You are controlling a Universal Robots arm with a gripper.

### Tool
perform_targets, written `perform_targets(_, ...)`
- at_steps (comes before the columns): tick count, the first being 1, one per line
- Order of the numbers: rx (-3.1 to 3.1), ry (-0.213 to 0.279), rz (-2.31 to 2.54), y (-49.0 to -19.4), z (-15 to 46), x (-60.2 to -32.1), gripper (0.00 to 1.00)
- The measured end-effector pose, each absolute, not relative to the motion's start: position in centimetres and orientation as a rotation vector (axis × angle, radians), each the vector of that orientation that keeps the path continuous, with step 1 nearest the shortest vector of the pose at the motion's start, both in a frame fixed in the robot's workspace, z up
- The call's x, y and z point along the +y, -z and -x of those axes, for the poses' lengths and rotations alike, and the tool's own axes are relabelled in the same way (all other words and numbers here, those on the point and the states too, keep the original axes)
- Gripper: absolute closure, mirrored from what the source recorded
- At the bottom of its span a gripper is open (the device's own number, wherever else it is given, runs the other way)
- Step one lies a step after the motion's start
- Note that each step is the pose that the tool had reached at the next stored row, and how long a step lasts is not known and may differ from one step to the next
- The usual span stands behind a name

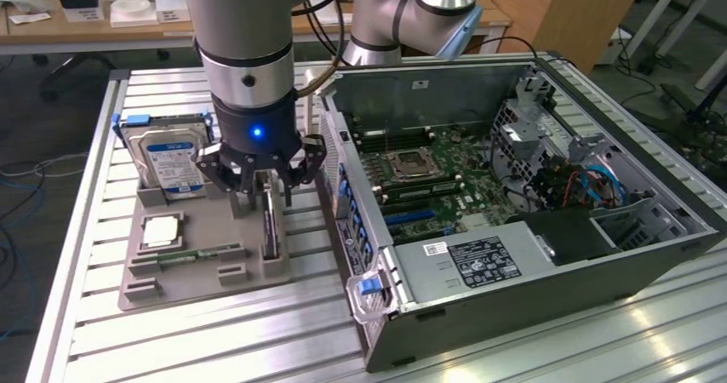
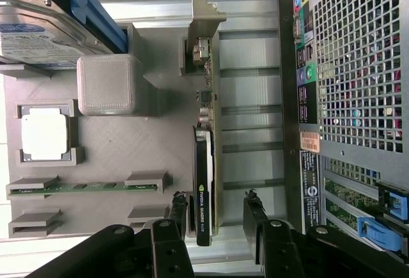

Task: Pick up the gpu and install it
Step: 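Pick up the gpu and move the gpu toward the slot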

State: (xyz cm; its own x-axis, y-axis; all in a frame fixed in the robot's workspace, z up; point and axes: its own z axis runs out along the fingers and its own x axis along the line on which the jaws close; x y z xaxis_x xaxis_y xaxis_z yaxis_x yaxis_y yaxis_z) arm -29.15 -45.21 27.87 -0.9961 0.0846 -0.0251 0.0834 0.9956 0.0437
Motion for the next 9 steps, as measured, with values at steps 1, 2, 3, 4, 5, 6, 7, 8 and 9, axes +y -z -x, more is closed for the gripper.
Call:
perform_targets(1,3.111,-0.066,-0.131,-27.87,29.15,-45.20,0.51)
perform_targets(2,3.111,-0.066,-0.131,-27.87,29.15,-45.20,0.51)
perform_targets(3,3.111,-0.066,-0.131,-27.87,29.15,-45.20,0.51)
perform_targets(4,3.111,-0.067,-0.131,-27.83,29.15,-45.20,0.51)
perform_targets(5,3.111,-0.067,-0.131,-27.77,29.15,-45.20,0.51)
perform_targets(6,3.111,-0.067,-0.131,-27.73,29.15,-45.20,0.51)
perform_targets(7,3.111,-0.066,-0.131,-27.69,29.15,-45.21,0.51)
perform_targets(8,3.111,-0.067,-0.131,-27.63,29.15,-45.20,0.51)
perform_targets(9,3.111,-0.066,-0.131,-27.58,29.15,-45.20,0.51)
